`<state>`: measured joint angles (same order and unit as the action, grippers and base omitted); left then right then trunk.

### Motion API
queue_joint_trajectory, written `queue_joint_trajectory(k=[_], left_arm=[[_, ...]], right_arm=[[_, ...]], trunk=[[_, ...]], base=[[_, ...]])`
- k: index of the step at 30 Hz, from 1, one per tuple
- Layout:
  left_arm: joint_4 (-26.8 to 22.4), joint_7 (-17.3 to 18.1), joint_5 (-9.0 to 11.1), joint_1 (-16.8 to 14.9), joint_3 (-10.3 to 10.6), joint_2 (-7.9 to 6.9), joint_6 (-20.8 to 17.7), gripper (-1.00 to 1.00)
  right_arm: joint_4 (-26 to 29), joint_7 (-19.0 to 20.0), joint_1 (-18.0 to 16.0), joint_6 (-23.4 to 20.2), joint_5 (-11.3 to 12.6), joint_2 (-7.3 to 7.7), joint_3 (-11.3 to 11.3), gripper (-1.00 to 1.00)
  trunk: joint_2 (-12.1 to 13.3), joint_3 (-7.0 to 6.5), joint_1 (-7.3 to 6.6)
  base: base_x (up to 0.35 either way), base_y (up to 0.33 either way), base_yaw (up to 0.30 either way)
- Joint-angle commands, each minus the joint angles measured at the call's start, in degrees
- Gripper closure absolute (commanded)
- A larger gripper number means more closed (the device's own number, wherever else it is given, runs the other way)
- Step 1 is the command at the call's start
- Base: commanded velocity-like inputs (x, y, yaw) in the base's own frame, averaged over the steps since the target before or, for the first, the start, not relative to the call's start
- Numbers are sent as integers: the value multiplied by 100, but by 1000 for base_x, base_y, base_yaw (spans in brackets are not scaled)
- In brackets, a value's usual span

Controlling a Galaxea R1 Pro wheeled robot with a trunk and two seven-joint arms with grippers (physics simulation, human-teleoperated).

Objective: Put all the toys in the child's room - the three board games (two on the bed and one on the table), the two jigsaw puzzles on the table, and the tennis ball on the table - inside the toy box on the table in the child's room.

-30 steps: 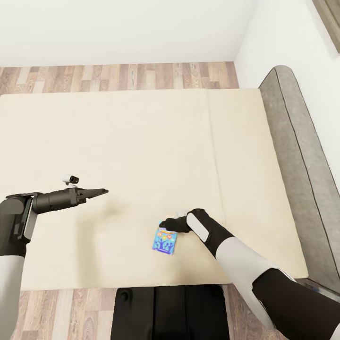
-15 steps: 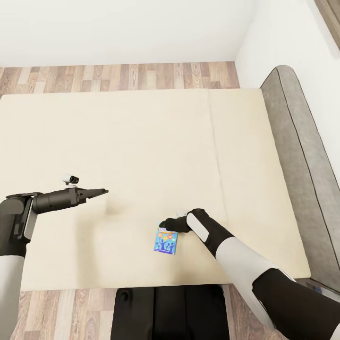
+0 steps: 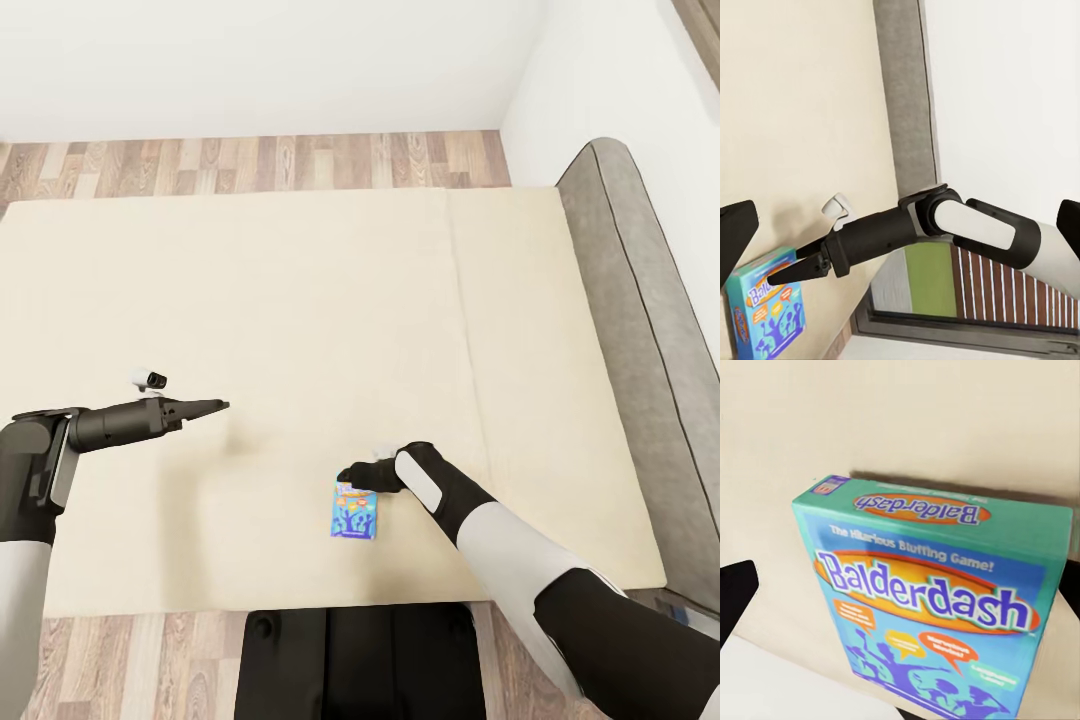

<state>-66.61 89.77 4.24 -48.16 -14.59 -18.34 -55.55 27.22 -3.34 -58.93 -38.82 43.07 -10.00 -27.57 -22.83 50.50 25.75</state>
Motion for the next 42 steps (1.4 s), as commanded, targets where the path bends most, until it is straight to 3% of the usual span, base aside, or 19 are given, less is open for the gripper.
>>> queue_joint_trajectory(k=[1,42], left_arm=[[-1,23,-2,-1,0,-3,-61,-100],[-1,23,-2,-1,6,-3,-62,-100]], right_arm=[[2,-35,-4,-12,43,0,-21,-100],[-47,-49,-4,-57,54,0,-21,-100]], trunk=[[-9,6,3],[-9,6,3]], base=[[0,132,0],[0,32,0]])
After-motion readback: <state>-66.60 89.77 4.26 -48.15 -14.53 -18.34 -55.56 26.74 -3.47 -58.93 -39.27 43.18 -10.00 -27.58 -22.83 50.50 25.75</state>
